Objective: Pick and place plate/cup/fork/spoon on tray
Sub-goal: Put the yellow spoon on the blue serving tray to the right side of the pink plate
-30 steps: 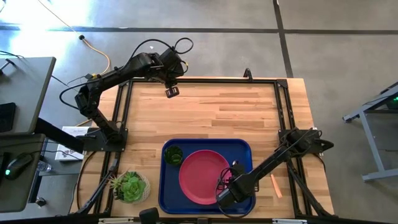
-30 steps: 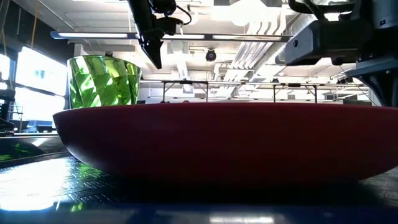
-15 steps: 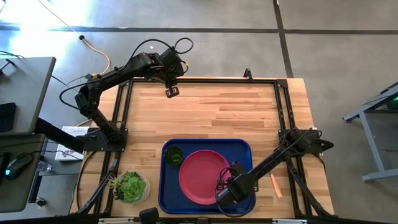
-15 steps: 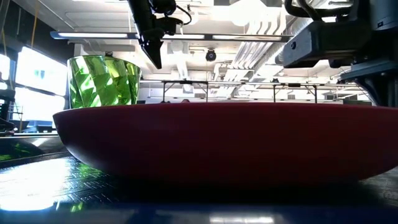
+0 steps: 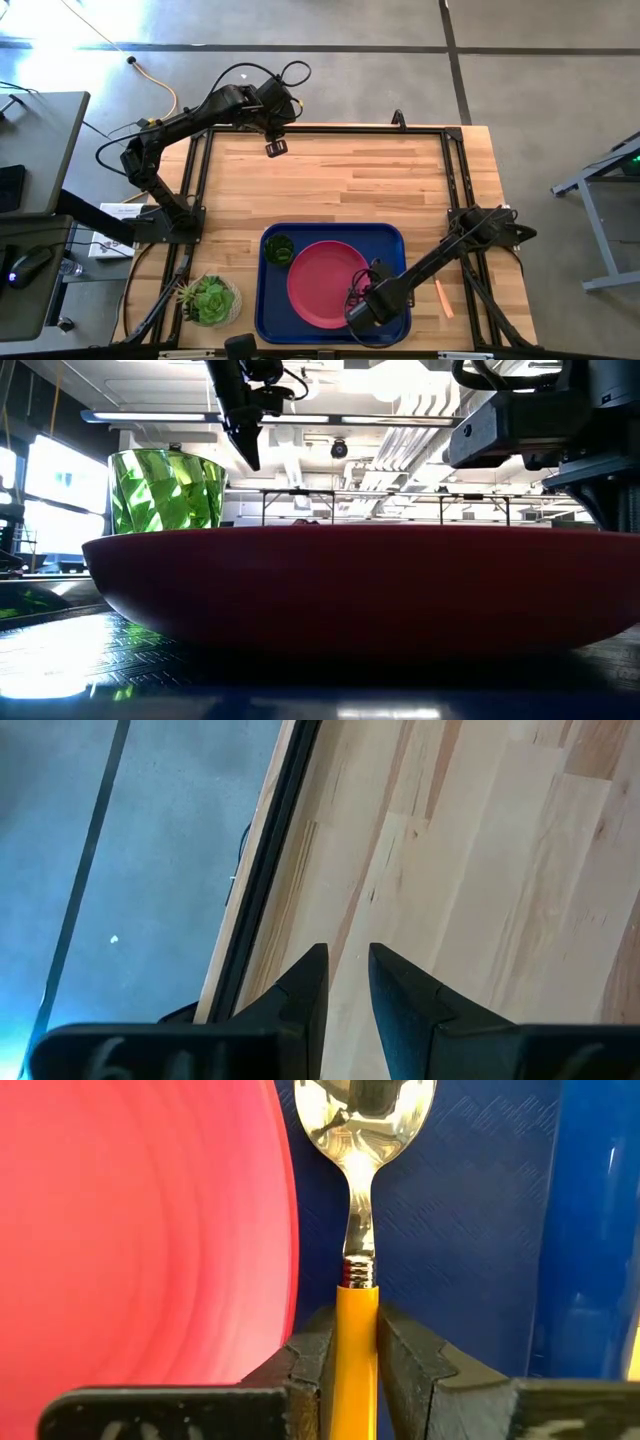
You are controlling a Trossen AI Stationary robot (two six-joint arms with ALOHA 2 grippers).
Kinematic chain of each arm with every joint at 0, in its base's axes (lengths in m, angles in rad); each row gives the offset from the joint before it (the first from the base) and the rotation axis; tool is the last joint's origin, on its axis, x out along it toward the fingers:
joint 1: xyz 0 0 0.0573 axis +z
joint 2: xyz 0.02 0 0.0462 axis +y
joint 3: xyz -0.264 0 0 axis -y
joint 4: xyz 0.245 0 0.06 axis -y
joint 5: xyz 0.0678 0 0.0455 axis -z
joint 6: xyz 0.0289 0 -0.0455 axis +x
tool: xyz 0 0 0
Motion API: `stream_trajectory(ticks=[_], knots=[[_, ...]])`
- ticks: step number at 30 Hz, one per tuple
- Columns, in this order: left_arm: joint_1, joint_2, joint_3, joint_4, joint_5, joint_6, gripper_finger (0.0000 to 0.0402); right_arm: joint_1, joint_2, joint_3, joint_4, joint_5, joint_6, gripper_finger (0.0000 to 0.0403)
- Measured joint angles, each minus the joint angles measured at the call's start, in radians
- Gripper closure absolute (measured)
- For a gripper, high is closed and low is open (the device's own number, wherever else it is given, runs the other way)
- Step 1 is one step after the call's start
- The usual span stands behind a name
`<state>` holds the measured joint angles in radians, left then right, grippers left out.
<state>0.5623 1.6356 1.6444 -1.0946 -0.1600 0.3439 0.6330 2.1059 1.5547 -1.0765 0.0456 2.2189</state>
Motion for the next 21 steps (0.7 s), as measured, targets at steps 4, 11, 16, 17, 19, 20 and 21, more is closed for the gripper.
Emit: stream_trajectory(ticks=[4,11,16,17,19,20,21], knots=[[0.000,0.000,0.000,0.000,0.000,0.000,0.0337,0.000,0.000,0.000,0.005,-0.002,0.000,0.0350],[0.000,0.000,0.000,0.000,0.000,0.000,0.0337,-0.004,0.000,0.000,0.007,-0.045,0.001,0.0349],[0.000,0.000,0.000,0.000,0.000,0.000,0.0337,-0.005,0.000,0.000,0.007,-0.034,0.001,0.0349],[0.000,0.000,0.000,0.000,0.000,0.000,0.0337,-0.006,0.000,0.000,0.007,-0.032,0.001,0.0349],[0.000,0.000,0.000,0.000,0.000,0.000,0.0337,-0.007,0.000,0.000,0.007,-0.031,0.001,0.0349],[0.000,0.000,0.000,0.000,0.000,0.000,0.0337,-0.007,0.000,0.000,0.007,-0.031,0.001,0.0349],[0.000,0.000,0.000,0.000,0.000,0.000,0.0337,-0.007,0.000,0.000,0.007,-0.031,0.001,0.0349]])
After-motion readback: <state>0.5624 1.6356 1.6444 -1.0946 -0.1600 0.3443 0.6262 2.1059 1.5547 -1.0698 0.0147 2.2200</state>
